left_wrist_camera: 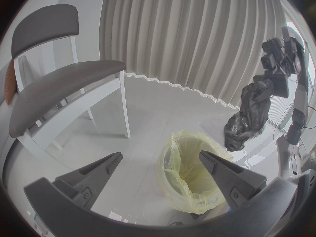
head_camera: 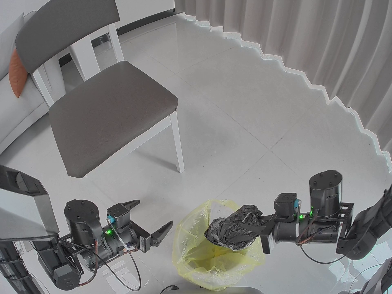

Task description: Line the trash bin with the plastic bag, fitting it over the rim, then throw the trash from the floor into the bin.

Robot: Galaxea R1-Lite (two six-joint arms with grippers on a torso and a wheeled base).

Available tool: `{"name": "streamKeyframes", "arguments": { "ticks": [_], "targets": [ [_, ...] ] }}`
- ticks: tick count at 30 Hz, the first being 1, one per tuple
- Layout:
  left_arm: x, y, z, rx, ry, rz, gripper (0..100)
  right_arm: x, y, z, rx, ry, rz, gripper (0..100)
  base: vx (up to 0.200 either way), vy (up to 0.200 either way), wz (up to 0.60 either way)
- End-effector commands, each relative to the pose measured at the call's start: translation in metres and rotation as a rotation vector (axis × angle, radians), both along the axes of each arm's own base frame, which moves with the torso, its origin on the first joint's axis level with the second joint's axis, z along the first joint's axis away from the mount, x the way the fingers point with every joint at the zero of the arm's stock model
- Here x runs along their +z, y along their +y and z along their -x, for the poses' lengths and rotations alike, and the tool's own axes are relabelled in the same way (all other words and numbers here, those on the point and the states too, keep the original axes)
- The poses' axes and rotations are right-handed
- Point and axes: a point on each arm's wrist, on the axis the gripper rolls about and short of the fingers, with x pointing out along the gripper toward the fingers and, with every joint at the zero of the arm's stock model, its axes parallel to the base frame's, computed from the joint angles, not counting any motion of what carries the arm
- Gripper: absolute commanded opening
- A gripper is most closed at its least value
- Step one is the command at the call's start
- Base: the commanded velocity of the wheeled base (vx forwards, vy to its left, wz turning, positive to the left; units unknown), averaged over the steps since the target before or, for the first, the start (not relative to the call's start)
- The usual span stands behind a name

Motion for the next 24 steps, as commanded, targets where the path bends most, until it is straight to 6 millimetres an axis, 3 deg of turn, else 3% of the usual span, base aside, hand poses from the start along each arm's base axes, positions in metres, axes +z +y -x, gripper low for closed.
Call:
{"name": "streamKeyframes", "arguments": {
  "ticks": [1,8,15,24],
  "targets": [
    [0.016,-0.002,0.0,0.023,-0.084,0.028,100,-0.045,0.007,-0.014,-0.004,0.121,0.058,0,0.0,0.0,0.0],
    [0.023,0.001,0.0,0.039,-0.11,0.045,100,-0.058,0.006,-0.022,-0.008,0.149,0.08,0,0.0,0.0,0.0],
    [0.04,0.004,0.005,0.058,-0.171,0.079,100,-0.088,0.007,-0.038,-0.015,0.17,0.123,0,0.0,0.0,0.0],
    [0.043,0.003,0.004,0.055,-0.183,0.089,100,-0.124,0.031,-0.069,0.039,0.218,0.201,0,0.0,0.0,0.0]
  ]
}}
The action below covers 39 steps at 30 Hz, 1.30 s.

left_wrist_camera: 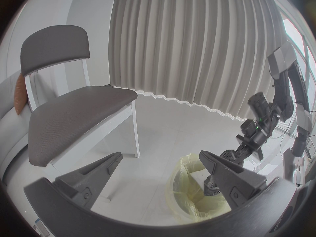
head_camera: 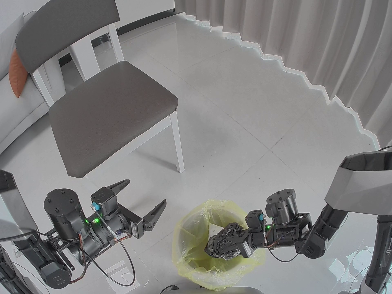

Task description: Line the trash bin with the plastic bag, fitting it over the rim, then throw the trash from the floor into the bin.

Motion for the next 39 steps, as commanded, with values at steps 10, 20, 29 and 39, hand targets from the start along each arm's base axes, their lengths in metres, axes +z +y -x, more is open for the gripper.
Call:
{"name": "streamKeyframes", "arguments": {
  "ticks": [10,20,29,39],
  "targets": [
    [0.005,-0.001,-0.002,0.002,-0.025,0.024,100,-0.035,0.036,-0.056,0.074,0.136,0.18,0,0.0,0.0,0.0],
    [0.001,-0.002,-0.004,0.004,-0.01,0.02,100,-0.055,0.044,-0.063,0.098,0.137,0.198,0,0.0,0.0,0.0],
    [0.0,-0.002,-0.005,0.006,-0.009,0.019,100,-0.056,0.044,-0.063,0.102,0.135,0.201,100,0.0,0.0,0.0],
    [-0.007,-0.002,-0.003,-0.001,0.026,0.006,100,-0.054,0.043,-0.061,0.103,0.132,0.201,100,0.0,0.0,0.0]
  ]
}}
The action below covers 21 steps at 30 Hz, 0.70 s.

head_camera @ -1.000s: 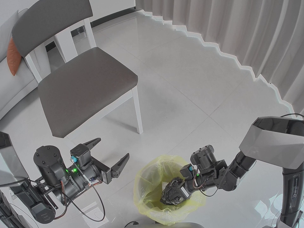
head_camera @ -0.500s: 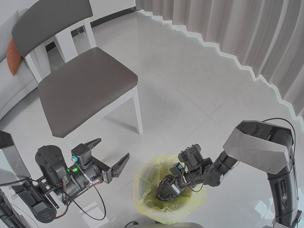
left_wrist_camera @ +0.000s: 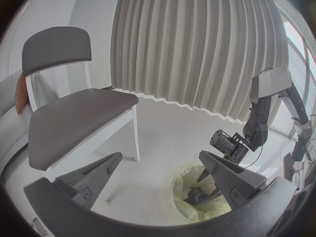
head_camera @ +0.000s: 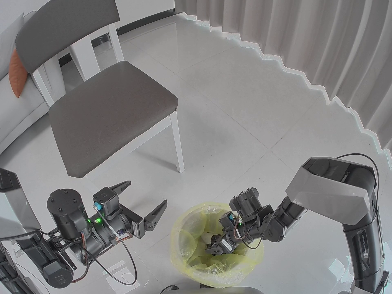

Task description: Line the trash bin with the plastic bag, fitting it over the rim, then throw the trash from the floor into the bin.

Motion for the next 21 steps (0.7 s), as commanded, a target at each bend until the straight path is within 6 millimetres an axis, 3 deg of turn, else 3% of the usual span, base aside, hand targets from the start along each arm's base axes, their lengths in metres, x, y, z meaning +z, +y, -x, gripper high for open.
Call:
{"name": "streamKeyframes", "arguments": {
  "ticks": [1,4,9,11,12,14,15,16,17,21],
  "targets": [
    [-0.006,-0.002,0.0,-0.006,0.019,-0.006,100,0.001,-0.001,0.002,0.002,0.001,0.001,100,0.0,0.0,0.0],
    [-0.014,-0.004,-0.001,-0.009,0.048,-0.019,100,0.012,-0.004,0.006,0.004,-0.011,-0.005,100,0.0,0.0,0.0],
    [-0.019,-0.009,0.002,-0.013,0.09,-0.004,100,0.057,-0.017,0.02,-0.015,-0.09,-0.059,100,0.0,0.0,0.0],
    [-0.031,-0.01,0.003,-0.016,0.153,-0.048,100,0.078,-0.025,0.026,-0.034,-0.147,-0.091,100,0.0,0.0,0.0],
    [-0.031,-0.01,0.003,-0.016,0.153,-0.048,100,0.078,-0.025,0.026,-0.034,-0.147,-0.091,100,0.0,0.0,0.0],
    [-0.052,-0.017,0.002,-0.026,0.234,-0.115,100,0.112,-0.046,0.037,-0.093,-0.252,-0.121,100,0.0,0.0,0.0],
    [-0.052,-0.017,0.002,-0.026,0.234,-0.115,100,0.112,-0.046,0.037,-0.093,-0.252,-0.121,100,0.0,0.0,0.0],
    [-0.061,-0.022,-0.005,-0.008,0.246,-0.135,100,0.14,-0.062,0.049,-0.16,-0.346,-0.133,100,0.0,0.0,0.0],
    [-0.064,-0.025,-0.011,0.005,0.246,-0.14,100,0.153,-0.069,0.055,-0.204,-0.391,-0.132,100,0.0,0.0,0.0],
    [-0.073,-0.025,-0.024,0.053,0.242,-0.162,100,0.178,-0.09,0.074,-0.362,-0.475,-0.108,100,0.0,0.0,0.0]
  ]
}}
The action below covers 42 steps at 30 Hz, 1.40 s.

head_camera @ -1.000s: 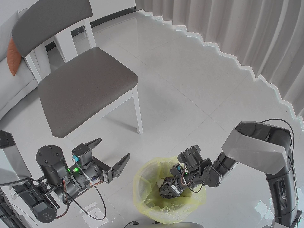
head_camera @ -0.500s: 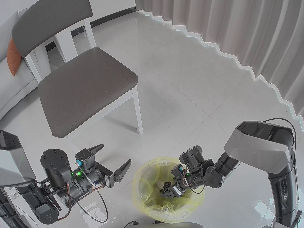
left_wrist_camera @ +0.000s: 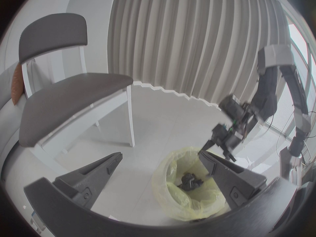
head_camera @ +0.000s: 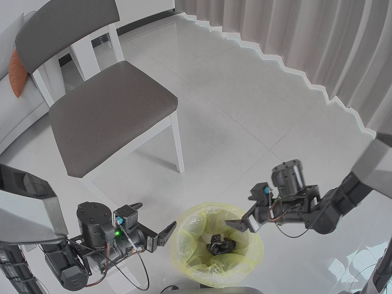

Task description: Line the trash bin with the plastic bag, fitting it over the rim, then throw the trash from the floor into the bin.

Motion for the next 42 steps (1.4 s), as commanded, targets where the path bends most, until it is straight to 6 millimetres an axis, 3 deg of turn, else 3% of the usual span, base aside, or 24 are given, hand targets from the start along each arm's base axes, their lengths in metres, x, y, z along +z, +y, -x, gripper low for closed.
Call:
{"name": "streamKeyframes", "arguments": {
  "ticks": [1,5,6,9,12,13,14,15,17,21,23,24,25,29,32,42],
  "targets": [
    [-0.03,-0.002,-0.021,0.064,0.043,-0.095,100,0.076,-0.053,0.049,-0.302,-0.228,-0.056,100,0.0,0.0,0.0],
    [0.005,0.012,-0.012,0.091,-0.071,-0.032,100,0.101,-0.076,0.078,-0.42,-0.314,-0.101,100,0.0,0.0,0.0],
    [0.005,0.012,-0.012,0.091,-0.071,-0.032,100,0.101,-0.076,0.078,-0.42,-0.314,-0.101,100,0.0,0.0,0.0],
    [0.05,0.036,0.007,0.155,-0.206,0.047,100,0.129,-0.105,0.101,-0.547,-0.438,-0.151,100,0.0,0.0,0.0],
    [0.078,0.061,0.018,0.238,-0.3,0.099,100,0.142,-0.131,0.112,-0.671,-0.514,-0.167,100,0.0,0.0,0.0],
    [0.078,0.061,0.018,0.238,-0.3,0.099,100,0.142,-0.131,0.112,-0.671,-0.514,-0.167,100,0.0,0.0,0.0],
    [0.094,0.076,0.028,0.284,-0.345,0.121,100,0.152,-0.144,0.128,-0.713,-0.568,-0.194,100,0.0,0.0,0.0],
    [0.094,0.076,0.028,0.284,-0.345,0.121,100,0.152,-0.144,0.128,-0.713,-0.568,-0.194,100,0.0,0.0,0.0],
    [0.113,0.096,0.051,0.347,-0.366,0.146,100,0.159,-0.159,0.157,-0.759,-0.636,-0.228,100,0.0,0.0,0.0],
    [0.131,0.108,0.091,0.348,-0.35,0.2,100,0.157,-0.169,0.197,-0.756,-0.688,-0.271,100,0.0,0.0,0.0],
    [0.132,0.109,0.092,0.348,-0.349,0.199,100,0.157,-0.169,0.197,-0.756,-0.688,-0.271,100,0.0,0.0,0.0],
    [0.151,0.117,0.122,0.355,-0.345,0.201,100,0.156,-0.176,0.226,-0.758,-0.728,-0.311,100,0.0,0.0,0.0],
    [0.158,0.121,0.131,0.366,-0.344,0.209,100,0.155,-0.178,0.233,-0.758,-0.728,-0.316,100,0.0,0.0,0.0],
    [0.169,0.133,0.158,0.443,-0.367,0.245,100,0.137,-0.184,0.266,-0.717,-0.67,-0.304,100,0.0,0.0,0.0],
    [0.166,0.135,0.175,0.426,-0.383,0.254,100,0.129,-0.187,0.283,-0.691,-0.632,-0.338,100,0.0,0.0,0.0],
    [0.15,0.139,0.207,0.41,-0.371,0.252,100,0.112,-0.191,0.301,-0.704,-0.606,-0.386,100,0.0,0.0,0.0]
  ]
}}
